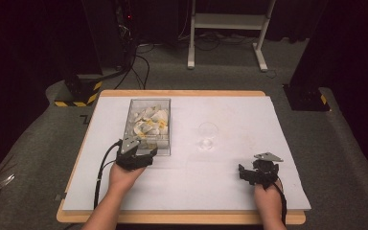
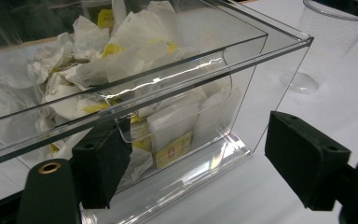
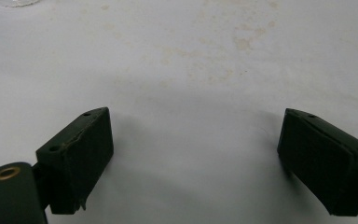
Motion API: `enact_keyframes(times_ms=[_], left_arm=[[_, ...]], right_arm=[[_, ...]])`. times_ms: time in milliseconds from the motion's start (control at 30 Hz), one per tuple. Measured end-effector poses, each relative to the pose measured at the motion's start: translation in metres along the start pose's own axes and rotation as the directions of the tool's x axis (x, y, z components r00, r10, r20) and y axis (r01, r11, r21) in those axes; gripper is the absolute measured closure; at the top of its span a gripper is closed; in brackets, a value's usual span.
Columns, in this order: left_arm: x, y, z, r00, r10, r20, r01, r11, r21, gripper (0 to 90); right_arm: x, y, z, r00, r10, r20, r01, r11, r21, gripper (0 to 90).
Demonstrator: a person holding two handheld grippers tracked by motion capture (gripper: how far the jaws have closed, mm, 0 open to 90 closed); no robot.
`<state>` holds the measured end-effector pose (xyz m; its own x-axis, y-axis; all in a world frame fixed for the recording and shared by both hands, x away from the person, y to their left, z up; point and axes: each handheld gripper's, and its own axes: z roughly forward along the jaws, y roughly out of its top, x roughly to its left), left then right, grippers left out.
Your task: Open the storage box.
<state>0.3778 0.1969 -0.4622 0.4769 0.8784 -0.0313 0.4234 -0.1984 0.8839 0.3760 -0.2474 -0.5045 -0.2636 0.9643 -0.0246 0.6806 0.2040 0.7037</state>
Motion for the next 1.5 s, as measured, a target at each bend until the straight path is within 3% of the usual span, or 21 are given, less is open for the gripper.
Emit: enact_keyframes(times_ms=[1500], left_arm=[[-0.007, -0.010, -0.020, 0.9998, 0.010, 0.019, -0.010, 0.9999, -0.007, 26.3]], right_arm=[[0.000, 0.000, 0.000, 1.0000, -0.004, 0.001, 0.004, 1.000, -0.004, 10.4]])
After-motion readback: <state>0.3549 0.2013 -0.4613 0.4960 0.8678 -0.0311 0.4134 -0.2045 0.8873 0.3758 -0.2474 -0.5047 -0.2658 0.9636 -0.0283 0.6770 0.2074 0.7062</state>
